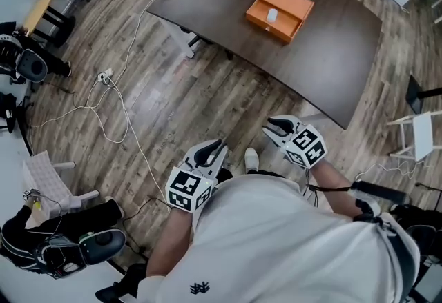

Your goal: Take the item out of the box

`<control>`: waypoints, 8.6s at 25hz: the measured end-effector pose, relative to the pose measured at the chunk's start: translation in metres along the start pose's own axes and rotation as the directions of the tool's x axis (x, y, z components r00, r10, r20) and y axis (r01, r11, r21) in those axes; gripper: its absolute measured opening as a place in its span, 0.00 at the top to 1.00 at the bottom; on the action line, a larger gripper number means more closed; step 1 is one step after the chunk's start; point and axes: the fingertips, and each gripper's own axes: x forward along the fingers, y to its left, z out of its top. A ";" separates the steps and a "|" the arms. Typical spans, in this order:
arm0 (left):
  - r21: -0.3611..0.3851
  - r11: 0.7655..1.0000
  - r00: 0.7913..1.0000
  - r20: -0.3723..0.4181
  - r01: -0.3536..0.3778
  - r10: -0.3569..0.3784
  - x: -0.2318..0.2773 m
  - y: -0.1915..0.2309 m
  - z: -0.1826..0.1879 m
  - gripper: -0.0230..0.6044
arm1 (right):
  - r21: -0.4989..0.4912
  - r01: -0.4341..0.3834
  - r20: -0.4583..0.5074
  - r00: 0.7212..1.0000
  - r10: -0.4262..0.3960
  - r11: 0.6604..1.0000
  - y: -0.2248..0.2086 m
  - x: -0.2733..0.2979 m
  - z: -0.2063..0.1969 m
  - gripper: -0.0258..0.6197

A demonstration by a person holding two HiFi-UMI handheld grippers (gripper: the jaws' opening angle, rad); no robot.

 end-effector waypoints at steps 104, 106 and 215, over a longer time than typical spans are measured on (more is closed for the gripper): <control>-0.003 0.999 0.999 -0.013 0.032 -0.032 0.155 0.401 0.213 0.95 | 0.340 0.584 -0.350 0.806 -0.477 0.737 -0.515 0.208 0.137 0.70; 0.002 0.999 0.999 -0.007 0.039 -0.039 0.150 0.401 0.211 0.95 | 0.342 0.584 -0.340 0.807 -0.482 0.736 -0.508 0.206 0.142 0.70; 0.050 0.969 0.970 -0.021 0.241 -0.240 0.026 0.387 0.108 0.95 | 0.317 0.401 -0.084 0.915 -0.395 0.860 -0.155 0.220 0.212 0.70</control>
